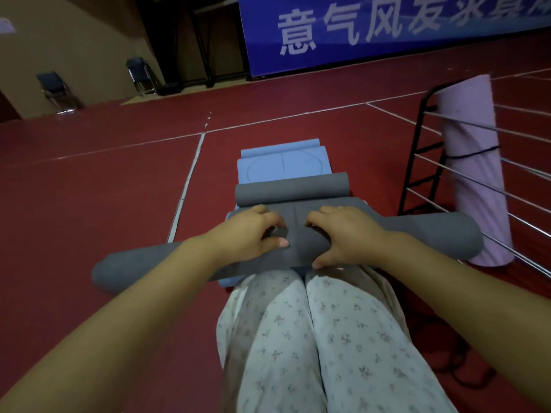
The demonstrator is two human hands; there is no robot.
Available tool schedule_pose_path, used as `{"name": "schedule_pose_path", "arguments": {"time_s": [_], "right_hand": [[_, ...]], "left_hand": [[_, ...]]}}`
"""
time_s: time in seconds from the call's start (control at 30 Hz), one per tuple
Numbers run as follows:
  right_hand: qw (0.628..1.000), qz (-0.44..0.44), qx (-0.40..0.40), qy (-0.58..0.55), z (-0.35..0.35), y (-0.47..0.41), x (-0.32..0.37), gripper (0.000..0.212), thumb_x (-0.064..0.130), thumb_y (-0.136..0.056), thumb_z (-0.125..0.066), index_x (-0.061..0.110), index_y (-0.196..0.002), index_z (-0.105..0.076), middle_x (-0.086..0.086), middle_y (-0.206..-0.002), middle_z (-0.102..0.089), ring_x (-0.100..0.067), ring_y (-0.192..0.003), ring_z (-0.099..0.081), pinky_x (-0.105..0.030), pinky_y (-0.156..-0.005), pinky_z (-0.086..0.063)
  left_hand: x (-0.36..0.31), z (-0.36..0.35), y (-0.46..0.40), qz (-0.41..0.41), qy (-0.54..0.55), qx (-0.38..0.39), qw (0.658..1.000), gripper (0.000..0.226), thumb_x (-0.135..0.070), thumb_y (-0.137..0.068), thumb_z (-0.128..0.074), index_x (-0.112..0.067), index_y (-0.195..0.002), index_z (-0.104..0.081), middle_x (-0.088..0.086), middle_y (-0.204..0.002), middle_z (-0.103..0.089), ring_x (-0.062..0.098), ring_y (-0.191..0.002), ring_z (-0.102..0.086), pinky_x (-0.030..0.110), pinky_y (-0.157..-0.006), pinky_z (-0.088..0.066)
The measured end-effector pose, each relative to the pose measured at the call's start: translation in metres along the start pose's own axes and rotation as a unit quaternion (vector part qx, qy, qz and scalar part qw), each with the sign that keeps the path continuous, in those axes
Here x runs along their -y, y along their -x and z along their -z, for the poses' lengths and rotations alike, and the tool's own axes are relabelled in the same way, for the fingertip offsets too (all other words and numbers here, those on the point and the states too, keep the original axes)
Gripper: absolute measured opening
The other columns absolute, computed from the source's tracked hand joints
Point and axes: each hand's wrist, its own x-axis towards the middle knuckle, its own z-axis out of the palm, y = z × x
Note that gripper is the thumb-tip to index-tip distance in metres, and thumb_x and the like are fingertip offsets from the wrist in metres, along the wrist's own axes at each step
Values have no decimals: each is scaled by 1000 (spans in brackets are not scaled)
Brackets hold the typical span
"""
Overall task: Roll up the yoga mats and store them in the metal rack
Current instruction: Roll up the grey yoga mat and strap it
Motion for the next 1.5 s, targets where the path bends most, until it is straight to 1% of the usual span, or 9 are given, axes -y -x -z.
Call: {"name": "schedule_pose_path", "arguments": {"time_s": [0.1,0.23,0.37,0.43,0.63,0.93,1.2,1.33,1.5], "right_hand": [[999,4,27,-33,6,-7,-3,66,60,-60,-77,25,-109,-51,2,-103,-56,-19,-93,-55,-38,-79,-46],[995,3,77,-63,13,-17,-7,66,57,-60,-79,27,-111,-52,6,-107,-57,-15,-96,-55,-32,-79,-45],[991,-5,102,-81,16,-22,-11,69,57,-61,-79,28,-118,-51,6,-113,-58,-15,-99,-55,-31,-82,-46],[993,0,100,-66,13,-22,-10,71,57,-62,-79,27,-119,-50,5,-114,-57,-16,-100,-55,-32,-84,-46],[998,3,65,4,3,-8,-2,72,46,-64,-80,17,-118,-42,-4,-115,-54,-24,-101,-55,-40,-80,-48],[999,15,-26,31,76,43,21,57,53,-66,-74,26,-108,-47,5,-107,-55,-18,-96,-55,-32,-70,-43],[996,83,9,29,62,116,64,59,64,-69,-66,27,-111,-48,8,-104,-55,-14,-95,-54,-34,-77,-46],[992,56,92,-69,30,112,64,56,62,-66,-71,34,-109,-48,16,-104,-55,-7,-93,-54,-29,-77,-46],[975,52,165,-138,37,89,48,56,60,-63,-77,37,-106,-50,17,-103,-56,-3,-90,-54,-28,-78,-47]], "left_hand": [[-1,-4,5,-16,-21,-15,1000,50,-46,-86,-63,-18,-126,-53,7,-113,-53,25,-100,-55,34,-86,-44],[0,-9,7,-31,-22,8,999,72,-52,-68,-78,-17,-124,-50,6,-113,-51,23,-99,-53,29,-81,-41],[0,-22,2,-11,-67,11,998,87,-52,-61,-81,-12,-128,-43,10,-118,-47,29,-102,-52,41,-84,-46],[2,-26,0,-13,-75,-8,997,82,-48,-64,-81,-10,-126,-43,12,-117,-47,31,-101,-52,44,-81,-47],[4,-19,-2,-35,-65,-24,997,69,-44,-67,-80,-12,-118,-48,10,-111,-52,27,-94,-54,30,-70,-36],[-35,59,37,-59,-80,-42,994,68,-46,-66,-79,-17,-118,-46,5,-107,-51,26,-88,-55,40,-75,-47],[-79,37,120,-92,-127,5,988,57,-48,-71,-71,-16,-112,-48,4,-102,-51,23,-84,-55,33,-67,-44],[-68,1,114,-50,-37,78,995,53,-45,-66,-77,-18,-104,-51,2,-98,-56,24,-84,-58,35,-69,-47],[-53,12,91,-2,68,135,989,52,-47,-58,-84,-27,-100,-62,-10,-93,-65,9,-84,-59,32,-74,-49]]}}
